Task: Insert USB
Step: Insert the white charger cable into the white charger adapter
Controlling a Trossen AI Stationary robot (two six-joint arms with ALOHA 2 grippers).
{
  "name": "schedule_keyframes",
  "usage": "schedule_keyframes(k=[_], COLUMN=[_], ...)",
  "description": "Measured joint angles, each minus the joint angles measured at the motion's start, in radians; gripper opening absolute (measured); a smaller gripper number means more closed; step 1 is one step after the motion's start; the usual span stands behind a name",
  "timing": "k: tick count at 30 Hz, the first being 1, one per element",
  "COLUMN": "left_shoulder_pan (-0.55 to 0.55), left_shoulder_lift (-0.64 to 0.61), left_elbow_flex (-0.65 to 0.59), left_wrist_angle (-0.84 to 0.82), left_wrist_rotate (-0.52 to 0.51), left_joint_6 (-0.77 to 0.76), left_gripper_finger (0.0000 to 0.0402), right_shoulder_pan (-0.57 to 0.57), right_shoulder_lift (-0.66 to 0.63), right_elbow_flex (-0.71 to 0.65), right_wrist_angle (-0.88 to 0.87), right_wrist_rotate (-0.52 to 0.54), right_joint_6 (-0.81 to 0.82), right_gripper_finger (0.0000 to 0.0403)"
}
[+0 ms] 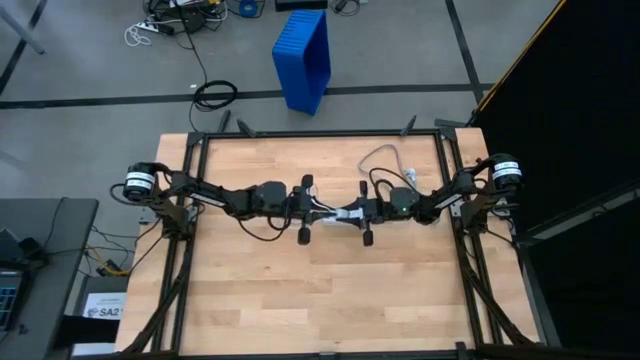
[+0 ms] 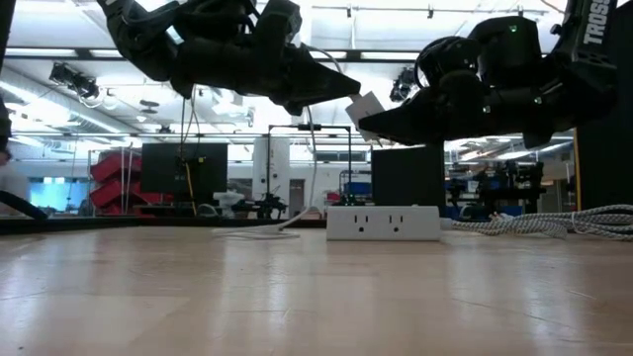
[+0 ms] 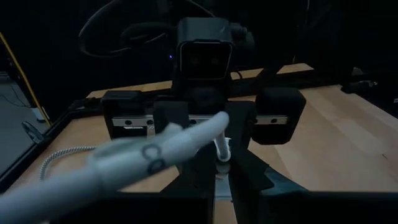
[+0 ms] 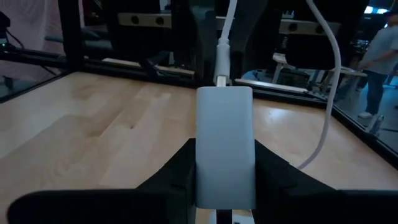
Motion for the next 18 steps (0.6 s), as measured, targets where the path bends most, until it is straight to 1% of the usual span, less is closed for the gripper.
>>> schedule_keyframes(k=[5,12,18], left_shoulder_pan=[0.000,0.000,0.000], left_shoulder_lift=[0.000,0.000,0.000], left_elbow_flex=[0.000,0.000,0.001], left_wrist_angle=[-0.001,0.012,0.025], left_wrist_rotate=[-0.003,-0.005,-0.007], left_joint_6=[0.000,0.000,-0.002], left_gripper_finger=[0.0005,0.0005,0.0005], right_shoulder_pan=[0.003,0.025,0.026], right_shoulder_lift=[0.000,0.000,0.002], right_elbow_flex=[0.013,0.019,0.020], right_wrist_angle=[-0.001,0.028,0.064], right_wrist_rotate=[0.004,0.057,0.058], right_joint_6=[0.010,0.012,0.033], right_gripper_finger=[0.0069,0.0069,0.0069])
